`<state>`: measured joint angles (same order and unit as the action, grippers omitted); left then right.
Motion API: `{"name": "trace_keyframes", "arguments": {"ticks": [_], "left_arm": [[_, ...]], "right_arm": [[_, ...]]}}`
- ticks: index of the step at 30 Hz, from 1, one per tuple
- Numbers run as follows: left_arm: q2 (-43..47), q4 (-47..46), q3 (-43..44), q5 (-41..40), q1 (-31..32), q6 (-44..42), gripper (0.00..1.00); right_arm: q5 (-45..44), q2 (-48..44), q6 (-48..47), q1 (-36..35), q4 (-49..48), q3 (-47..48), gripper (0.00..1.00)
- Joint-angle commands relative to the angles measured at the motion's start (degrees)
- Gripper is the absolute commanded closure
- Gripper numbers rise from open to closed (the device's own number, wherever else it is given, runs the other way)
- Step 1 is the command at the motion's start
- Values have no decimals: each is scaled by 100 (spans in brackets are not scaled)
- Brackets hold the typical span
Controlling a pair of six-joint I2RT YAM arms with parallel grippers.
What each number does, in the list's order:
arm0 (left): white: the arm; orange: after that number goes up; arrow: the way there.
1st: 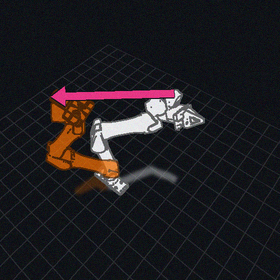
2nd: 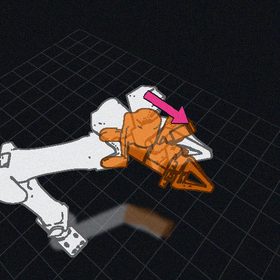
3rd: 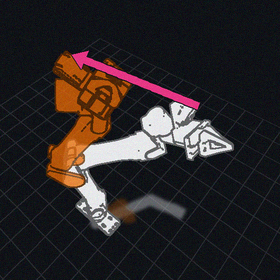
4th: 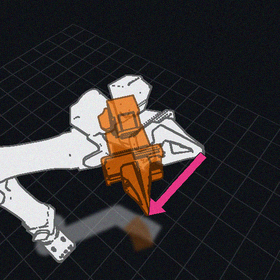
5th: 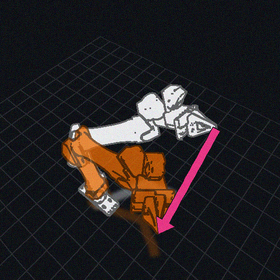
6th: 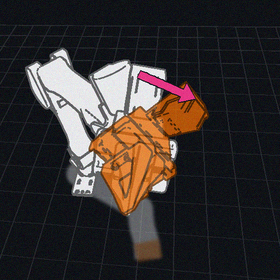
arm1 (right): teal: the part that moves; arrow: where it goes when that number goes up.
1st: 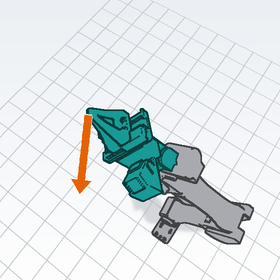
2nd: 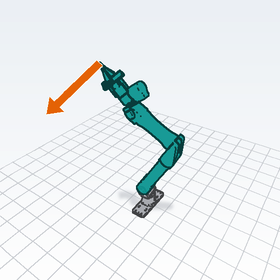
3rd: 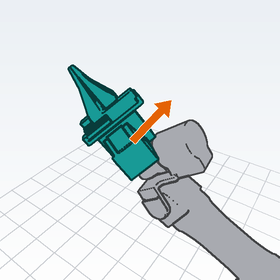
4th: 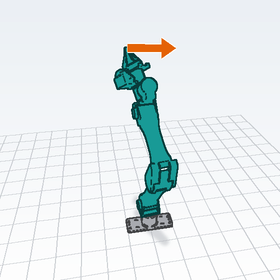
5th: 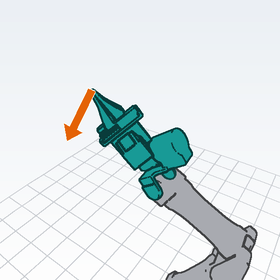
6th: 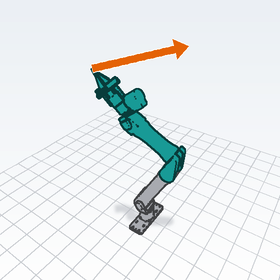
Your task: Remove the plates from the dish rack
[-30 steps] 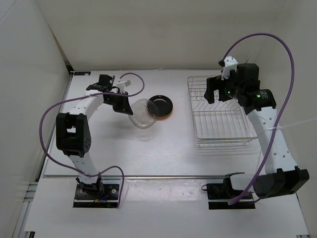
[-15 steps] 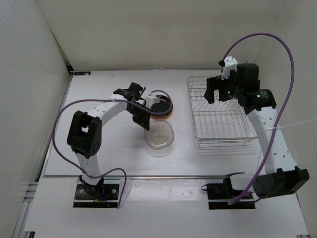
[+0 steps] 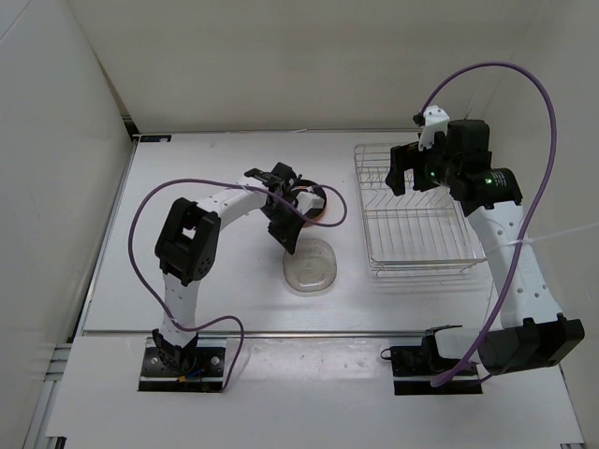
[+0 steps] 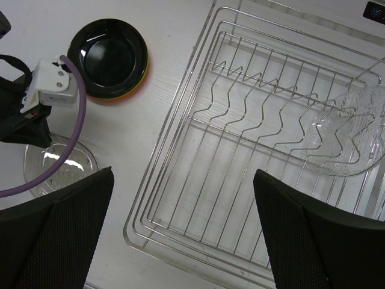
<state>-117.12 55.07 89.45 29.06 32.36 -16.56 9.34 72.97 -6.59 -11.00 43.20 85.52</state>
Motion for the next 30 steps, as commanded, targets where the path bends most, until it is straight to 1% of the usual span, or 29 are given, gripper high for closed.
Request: {"name": "trace_keyframes", "arguments": {"ticks": [1, 5, 13, 16, 19, 20, 21, 22, 25, 26, 27, 29, 30], "left_arm": [[-56, 39, 257, 38, -10, -208, 89], [-328, 92, 371, -93, -10, -269, 89], [-487, 40, 424, -146, -10, -322, 88], [-487, 39, 485, -216, -10, -322, 82], [-487, -58, 538, -278, -115, -270, 70], [-487, -58, 538, -278, -116, -269, 70], [-487, -58, 608, -278, -168, -269, 66], [-557, -58, 722, -226, -229, -269, 66], [-680, -5, 846, -172, -283, -269, 61], [-681, -5, 924, -172, -283, -269, 61], [-681, -5, 925, -120, -283, -269, 57], [-681, -5, 977, -120, -283, -217, 57], [-620, 47, 978, -120, -283, -216, 55]], "right_arm": [[59, -160, -62, -16, -136, 114, 0], [112, -213, -62, -16, -136, 114, 0], [164, -213, -62, -16, -136, 62, 0], [164, -265, -114, -16, -136, 62, 0], [164, -266, -114, -16, -136, 62, 0], [216, -266, -114, -16, -136, 62, 0], [217, -266, -114, -16, -136, 62, 0], [217, -266, -114, -16, -136, 10, 0], [217, -318, -114, -16, -136, 9, 0], [217, -318, -114, -16, -136, 9, 0], [217, -371, -114, -16, -136, 9, 0], [217, -371, -114, -16, -136, 9, 0], [217, -371, -114, -16, -136, 9, 0]]}}
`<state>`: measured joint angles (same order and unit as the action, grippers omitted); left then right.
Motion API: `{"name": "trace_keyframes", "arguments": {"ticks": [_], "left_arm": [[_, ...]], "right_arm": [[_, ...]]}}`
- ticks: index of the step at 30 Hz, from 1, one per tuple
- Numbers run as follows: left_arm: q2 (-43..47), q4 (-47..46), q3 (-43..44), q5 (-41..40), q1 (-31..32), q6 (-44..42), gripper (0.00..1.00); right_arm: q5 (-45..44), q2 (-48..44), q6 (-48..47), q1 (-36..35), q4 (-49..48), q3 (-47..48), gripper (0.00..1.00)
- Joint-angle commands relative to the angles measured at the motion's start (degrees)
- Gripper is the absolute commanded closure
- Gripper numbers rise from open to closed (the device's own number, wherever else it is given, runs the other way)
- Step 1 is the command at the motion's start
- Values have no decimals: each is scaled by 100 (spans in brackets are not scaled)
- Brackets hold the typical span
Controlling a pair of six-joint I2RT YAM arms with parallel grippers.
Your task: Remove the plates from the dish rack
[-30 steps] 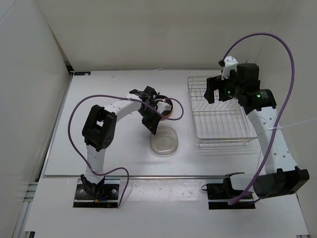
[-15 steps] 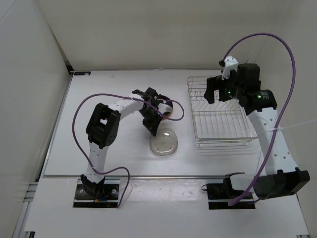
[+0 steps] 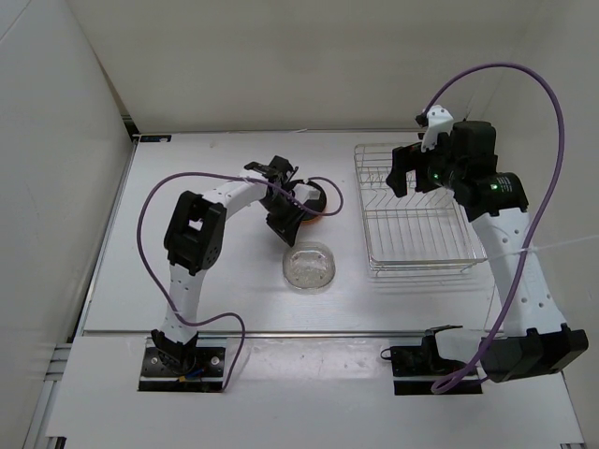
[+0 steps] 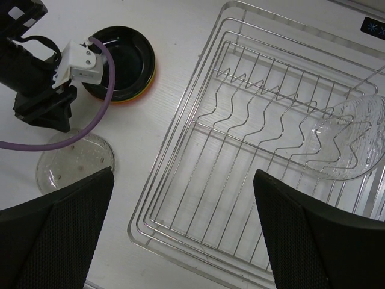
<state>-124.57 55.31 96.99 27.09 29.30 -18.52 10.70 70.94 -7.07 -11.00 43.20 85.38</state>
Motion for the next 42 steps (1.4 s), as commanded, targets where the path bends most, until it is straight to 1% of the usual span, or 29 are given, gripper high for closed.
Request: {"name": "trace_keyframes", "arguments": {"ticks": [1, 4, 5, 6, 7, 9, 10, 11, 12, 13, 14, 16, 17, 18, 20, 21, 24, 25, 27, 29, 32, 33, 34, 35, 42], "left_arm": [[213, 24, 224, 77, 23, -20, 52], [565, 129, 277, 77, 23, -20, 51], [696, 199, 277, 77, 23, -20, 51], [863, 200, 224, 77, 23, -20, 45], [1221, 200, 93, 77, 23, -20, 42], [1627, 200, -39, 77, 23, -20, 37], [2056, 200, -118, 138, 23, 41, 34], [2295, 200, -284, 199, -38, 94, 33], [2532, 200, -382, 200, -38, 147, 30], [2778, 43, -478, 200, -108, 208, 22], [3277, -46, -653, 200, -161, 357, 17], [3736, -265, -821, 16, -310, 551, 10], [4130, -362, -892, -193, -363, 647, 8], [4308, -633, -1040, -335, -364, 909, 5], [4581, -810, -1156, -677, -530, 1113, 4], [4817, -924, -1313, -809, -531, 1323, 0], [5048, -1136, -1420, -1275, -635, 1545, 0], [5048, -1136, -1420, -1346, -636, 1623, 0], [4996, -1136, -1420, -1732, -697, 1729, 0], [4995, -1084, -1420, -1786, -758, 1729, 0], [4995, -1162, -1691, -1901, -812, 1729, 0], [5056, -1276, -1762, -1979, -812, 1729, 0], [5057, -1338, -1884, -2032, -812, 1729, 0], [5109, -1391, -1886, -2032, -812, 1729, 0], [4952, -1391, -1728, -2208, -812, 1668, 0]], "right_arm": [[81, -168, -66, -16, -136, 22, 0], [-94, -168, -66, -16, -136, -31, 0], [-277, -168, -119, -16, -189, -31, 0], [-357, -168, -119, -16, -189, -92, 0], [-410, -168, -119, 63, -250, -92, 0], [-506, -116, -189, 282, -251, -154, 0], [-568, -54, -242, 353, -312, -206, 0], [-647, -54, -312, 423, -312, -206, 0], [-735, 25, -373, 563, -382, -276, 0], [-849, 182, -435, 625, -383, -277, 0], [-981, 271, -514, 678, -383, -224, 0], [-1332, 560, -777, 854, -443, -154, 2], [-1490, 657, -874, 854, -557, -101, 2], [-1648, 763, -1023, 924, -558, -5, 4], [-2008, 1132, -1086, 1004, -681, 153, 6], [-2123, 1255, -1164, 1056, -681, 250, 8], [-2492, 1738, -1401, 1057, -857, 610, 10], [-2737, 1992, -1533, 1057, -953, 811, 12], [-2915, 2378, -1657, 1109, -1007, 1180, 13], [-2916, 2582, -1727, 1162, -1007, 1410, 13], [-3117, 2942, -1937, 1162, -1147, 1674, 20], [-3170, 3144, -1999, 1162, -1199, 1727, 20], [-3310, 3250, -2052, 1162, -1200, 1727, 26], [-3311, 3338, -2122, 1223, -1252, 1797, 28], [-3311, 3752, -2123, 1338, -1305, 1711, 30]]}}
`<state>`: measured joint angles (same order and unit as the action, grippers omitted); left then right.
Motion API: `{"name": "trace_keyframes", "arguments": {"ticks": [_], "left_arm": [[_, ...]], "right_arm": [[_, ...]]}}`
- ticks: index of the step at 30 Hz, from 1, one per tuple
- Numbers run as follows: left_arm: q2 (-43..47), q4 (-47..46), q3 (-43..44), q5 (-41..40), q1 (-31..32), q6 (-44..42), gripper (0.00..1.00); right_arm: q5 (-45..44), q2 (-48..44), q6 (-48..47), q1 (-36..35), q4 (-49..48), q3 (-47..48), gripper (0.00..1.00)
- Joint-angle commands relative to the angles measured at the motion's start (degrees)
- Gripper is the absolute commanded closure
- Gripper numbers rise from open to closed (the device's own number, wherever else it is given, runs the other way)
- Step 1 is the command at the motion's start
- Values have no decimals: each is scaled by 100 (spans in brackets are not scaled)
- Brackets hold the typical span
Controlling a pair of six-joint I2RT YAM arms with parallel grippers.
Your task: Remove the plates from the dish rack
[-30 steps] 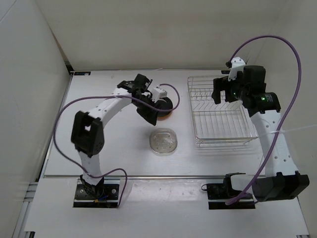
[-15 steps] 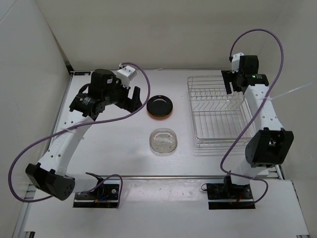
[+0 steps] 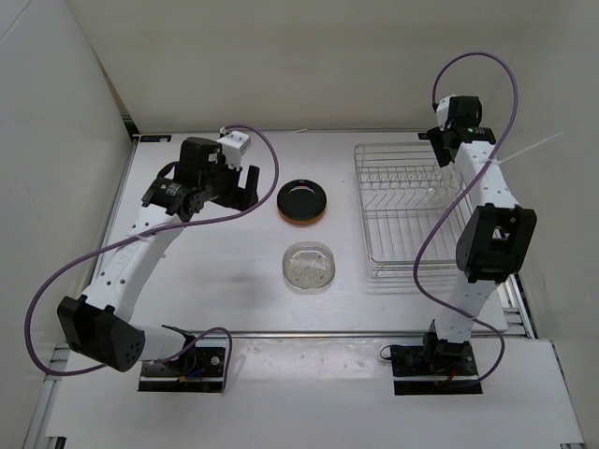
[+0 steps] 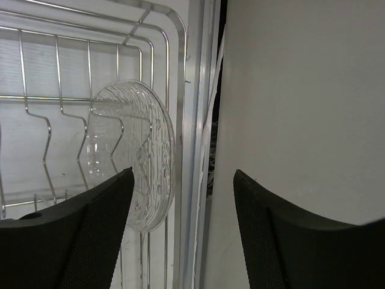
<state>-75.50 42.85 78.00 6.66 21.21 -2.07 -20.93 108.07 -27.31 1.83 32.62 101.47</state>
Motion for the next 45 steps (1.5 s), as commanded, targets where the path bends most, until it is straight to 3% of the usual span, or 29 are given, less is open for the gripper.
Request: {"name": "trace_keyframes", "arguments": {"ticks": [1, 12, 24, 25, 28, 43, 45], "left_arm": [[-8, -145, 172, -165, -3, 22, 0], [-237, -145, 233, 125, -3, -31, 0], [-184, -93, 234, 178, -3, -83, 0], [-184, -93, 234, 178, -3, -83, 0], [-184, -93, 234, 231, -3, -83, 0], [-184, -93, 181, 336, -3, -136, 0], [-184, -93, 181, 336, -3, -136, 0]], "right_arm": [[-148, 39, -47, 107, -300, 101, 30], [-96, -14, 59, 213, -502, -804, 37], [-148, -14, 173, 213, -555, -1006, 59], [-148, -14, 173, 213, -555, -1006, 65], [-201, -14, 226, 213, -608, -1006, 65], [-605, -14, 648, 213, -502, -954, 100], [-675, -14, 726, 213, -450, -893, 100]]}}
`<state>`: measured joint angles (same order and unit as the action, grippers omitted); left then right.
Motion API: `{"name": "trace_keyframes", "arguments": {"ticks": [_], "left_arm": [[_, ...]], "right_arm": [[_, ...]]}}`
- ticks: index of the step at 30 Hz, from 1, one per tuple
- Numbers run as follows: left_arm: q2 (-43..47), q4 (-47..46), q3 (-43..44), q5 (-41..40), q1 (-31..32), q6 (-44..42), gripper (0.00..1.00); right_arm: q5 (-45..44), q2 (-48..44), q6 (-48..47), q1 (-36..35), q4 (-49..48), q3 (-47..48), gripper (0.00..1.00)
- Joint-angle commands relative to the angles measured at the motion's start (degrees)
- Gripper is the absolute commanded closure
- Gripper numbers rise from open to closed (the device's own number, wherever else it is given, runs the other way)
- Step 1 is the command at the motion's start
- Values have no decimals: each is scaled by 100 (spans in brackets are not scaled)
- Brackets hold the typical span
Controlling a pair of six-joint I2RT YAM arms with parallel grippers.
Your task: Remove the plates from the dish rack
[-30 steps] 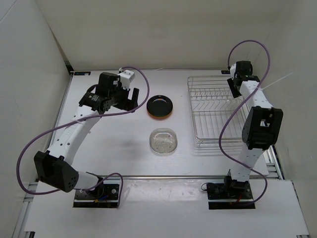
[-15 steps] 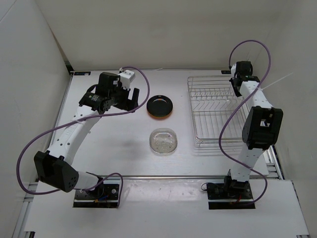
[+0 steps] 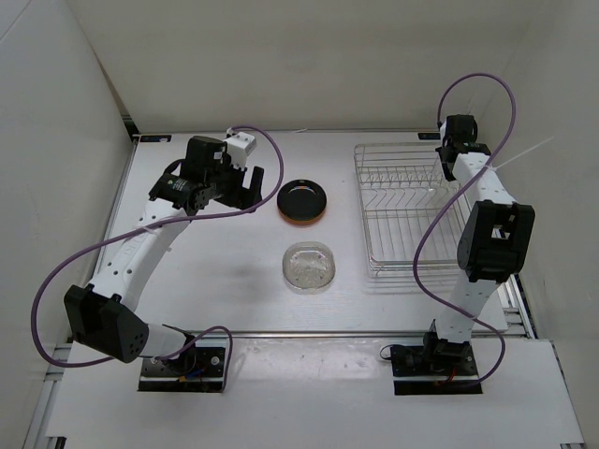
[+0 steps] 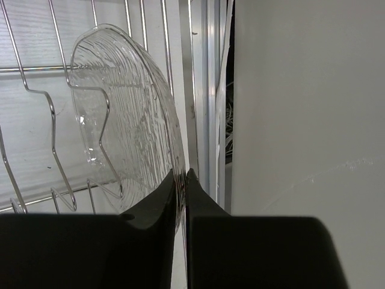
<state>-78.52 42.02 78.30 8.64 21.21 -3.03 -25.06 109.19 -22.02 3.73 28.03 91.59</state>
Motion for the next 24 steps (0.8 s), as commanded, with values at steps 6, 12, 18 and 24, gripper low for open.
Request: {"name": "trace_keyframes", "arguments": {"ticks": [6, 12, 18, 24], "left_arm": [[118, -10, 150, 138, -3, -40, 0], [65, -10, 203, 251, -3, -40, 0], [3, 43, 317, 357, -3, -40, 0], [-101, -88, 248, 165, -3, -146, 0]], "right_arm": [[-403, -126, 532, -29, 404, 297, 100], [-1027, -300, 708, -197, 782, 509, 100], [-1388, -696, 594, -258, 941, 737, 100], [-1844, -995, 216, -258, 819, 1009, 100]]}}
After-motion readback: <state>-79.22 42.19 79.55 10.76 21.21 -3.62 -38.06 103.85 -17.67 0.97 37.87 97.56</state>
